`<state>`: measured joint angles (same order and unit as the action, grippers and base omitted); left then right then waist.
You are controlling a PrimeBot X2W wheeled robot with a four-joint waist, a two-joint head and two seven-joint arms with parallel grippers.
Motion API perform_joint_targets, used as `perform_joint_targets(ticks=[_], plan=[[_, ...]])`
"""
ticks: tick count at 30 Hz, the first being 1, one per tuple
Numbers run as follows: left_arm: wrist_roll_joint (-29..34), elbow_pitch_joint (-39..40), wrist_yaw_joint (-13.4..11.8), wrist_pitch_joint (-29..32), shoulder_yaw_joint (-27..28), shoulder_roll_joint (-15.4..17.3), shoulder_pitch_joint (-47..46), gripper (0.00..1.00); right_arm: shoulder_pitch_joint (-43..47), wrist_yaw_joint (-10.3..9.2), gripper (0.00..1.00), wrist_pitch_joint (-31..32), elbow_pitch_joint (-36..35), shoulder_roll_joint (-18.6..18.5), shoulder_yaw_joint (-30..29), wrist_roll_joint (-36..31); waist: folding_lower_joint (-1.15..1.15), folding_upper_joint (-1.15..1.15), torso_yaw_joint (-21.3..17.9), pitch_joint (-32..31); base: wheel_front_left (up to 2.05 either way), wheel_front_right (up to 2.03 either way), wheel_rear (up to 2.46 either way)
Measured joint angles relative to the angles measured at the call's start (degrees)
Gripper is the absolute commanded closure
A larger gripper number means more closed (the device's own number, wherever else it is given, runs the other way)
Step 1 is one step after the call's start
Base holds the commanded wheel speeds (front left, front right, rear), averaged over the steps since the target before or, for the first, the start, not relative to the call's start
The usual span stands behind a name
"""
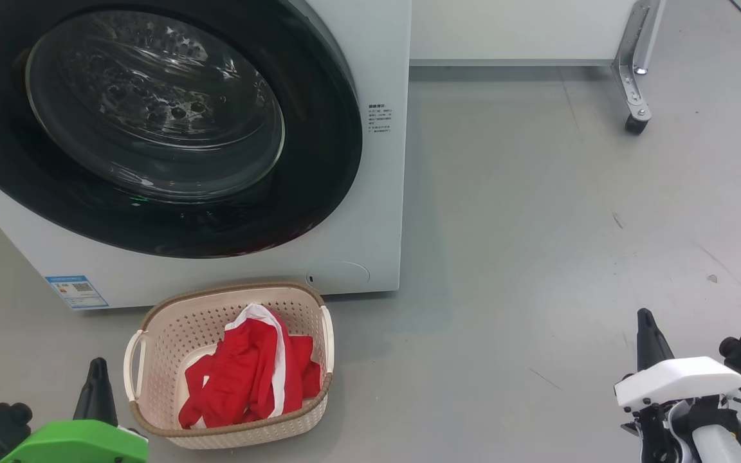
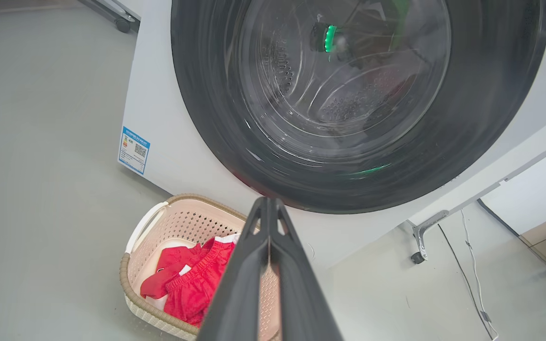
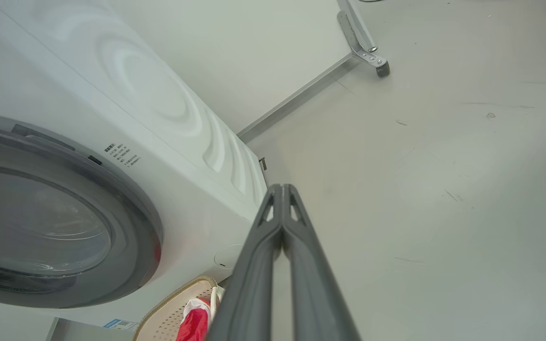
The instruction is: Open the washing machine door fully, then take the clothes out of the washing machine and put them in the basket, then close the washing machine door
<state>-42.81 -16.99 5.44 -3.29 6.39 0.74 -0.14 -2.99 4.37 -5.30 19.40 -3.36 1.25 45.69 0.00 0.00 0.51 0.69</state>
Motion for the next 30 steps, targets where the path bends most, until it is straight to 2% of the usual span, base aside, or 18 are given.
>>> perform_joint_targets(ticks=[30], plan=[[-23.99, 0.03, 0.75, 5.31, -0.4, 0.21, -1.58, 1.0, -0.1, 1.11, 1.0, 5.99, -1.42, 0.68, -4.74, 22.35, 0.0, 0.0, -0.25, -0.27, 0.0, 0.0, 0.0]])
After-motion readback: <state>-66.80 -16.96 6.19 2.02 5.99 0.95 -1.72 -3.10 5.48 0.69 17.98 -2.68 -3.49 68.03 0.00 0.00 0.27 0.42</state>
